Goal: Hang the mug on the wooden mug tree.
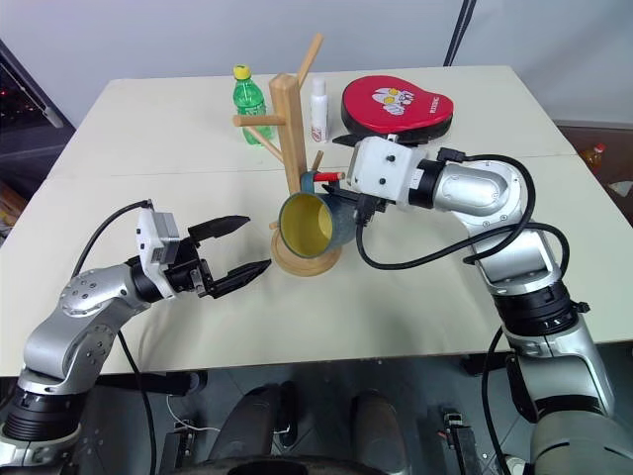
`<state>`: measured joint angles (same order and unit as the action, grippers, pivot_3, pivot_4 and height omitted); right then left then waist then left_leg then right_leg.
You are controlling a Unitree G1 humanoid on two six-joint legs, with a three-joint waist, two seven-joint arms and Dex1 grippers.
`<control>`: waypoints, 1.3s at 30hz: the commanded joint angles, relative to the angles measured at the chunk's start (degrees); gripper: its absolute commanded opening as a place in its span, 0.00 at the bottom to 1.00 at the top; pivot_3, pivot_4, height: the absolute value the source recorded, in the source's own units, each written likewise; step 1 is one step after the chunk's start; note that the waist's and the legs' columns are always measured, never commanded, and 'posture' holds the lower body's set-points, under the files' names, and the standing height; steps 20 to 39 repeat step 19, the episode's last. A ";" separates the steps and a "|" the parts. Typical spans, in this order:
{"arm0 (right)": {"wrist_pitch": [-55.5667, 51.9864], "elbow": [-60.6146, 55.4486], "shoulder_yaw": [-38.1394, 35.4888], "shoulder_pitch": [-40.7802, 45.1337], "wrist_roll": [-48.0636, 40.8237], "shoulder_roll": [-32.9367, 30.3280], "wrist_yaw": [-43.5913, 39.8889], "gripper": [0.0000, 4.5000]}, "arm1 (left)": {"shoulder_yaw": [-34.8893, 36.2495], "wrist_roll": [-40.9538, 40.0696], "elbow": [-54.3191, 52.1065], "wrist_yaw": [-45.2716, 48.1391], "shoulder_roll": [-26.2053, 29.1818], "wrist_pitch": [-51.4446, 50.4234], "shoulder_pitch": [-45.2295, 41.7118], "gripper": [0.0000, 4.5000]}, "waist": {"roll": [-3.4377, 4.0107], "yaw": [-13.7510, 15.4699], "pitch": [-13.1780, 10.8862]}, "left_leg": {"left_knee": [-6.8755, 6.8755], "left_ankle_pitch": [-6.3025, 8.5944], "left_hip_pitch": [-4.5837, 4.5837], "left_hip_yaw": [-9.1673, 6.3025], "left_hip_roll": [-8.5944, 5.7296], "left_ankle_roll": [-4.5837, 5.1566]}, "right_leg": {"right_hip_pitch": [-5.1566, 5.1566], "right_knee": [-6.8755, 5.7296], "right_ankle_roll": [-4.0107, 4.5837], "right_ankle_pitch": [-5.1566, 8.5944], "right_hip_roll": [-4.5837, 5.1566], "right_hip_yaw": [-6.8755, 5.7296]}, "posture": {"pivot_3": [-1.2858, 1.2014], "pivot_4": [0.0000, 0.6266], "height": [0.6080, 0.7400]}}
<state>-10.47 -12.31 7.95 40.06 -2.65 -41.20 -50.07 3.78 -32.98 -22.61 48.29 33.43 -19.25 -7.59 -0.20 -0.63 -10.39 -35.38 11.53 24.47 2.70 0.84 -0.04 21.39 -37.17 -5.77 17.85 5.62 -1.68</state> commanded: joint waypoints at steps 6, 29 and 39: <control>-7.49 -3.64 -21.80 -15.53 -12.95 1.85 5.78 0.65 | 6.73 3.01 7.85 -9.69 -4.73 3.25 1.11 1.00 | -0.11 0.11 0.04 | 0.05 0.01 -0.01 -0.02 0.00 0.00 | -0.07 0.09 -0.01 -0.01 0.03 -0.01 | 0.52 0.24 1.00; 2.52 9.23 -25.27 -30.86 -16.15 16.82 13.60 0.65 | 12.87 9.50 18.97 -19.94 -10.13 11.06 5.74 1.00 | -0.10 -0.04 0.04 | 0.04 0.00 -0.05 0.04 0.01 0.01 | -0.02 -0.04 -0.04 -0.02 -0.03 0.00 | 0.52 0.24 1.00; 2.52 9.23 -25.27 -30.86 -16.15 16.82 13.60 0.65 | 12.87 9.50 18.97 -19.94 -10.13 11.06 5.74 1.00 | -0.10 -0.04 0.04 | 0.04 0.00 -0.05 0.04 0.01 0.01 | -0.02 -0.04 -0.04 -0.02 -0.03 0.00 | 0.52 0.24 1.00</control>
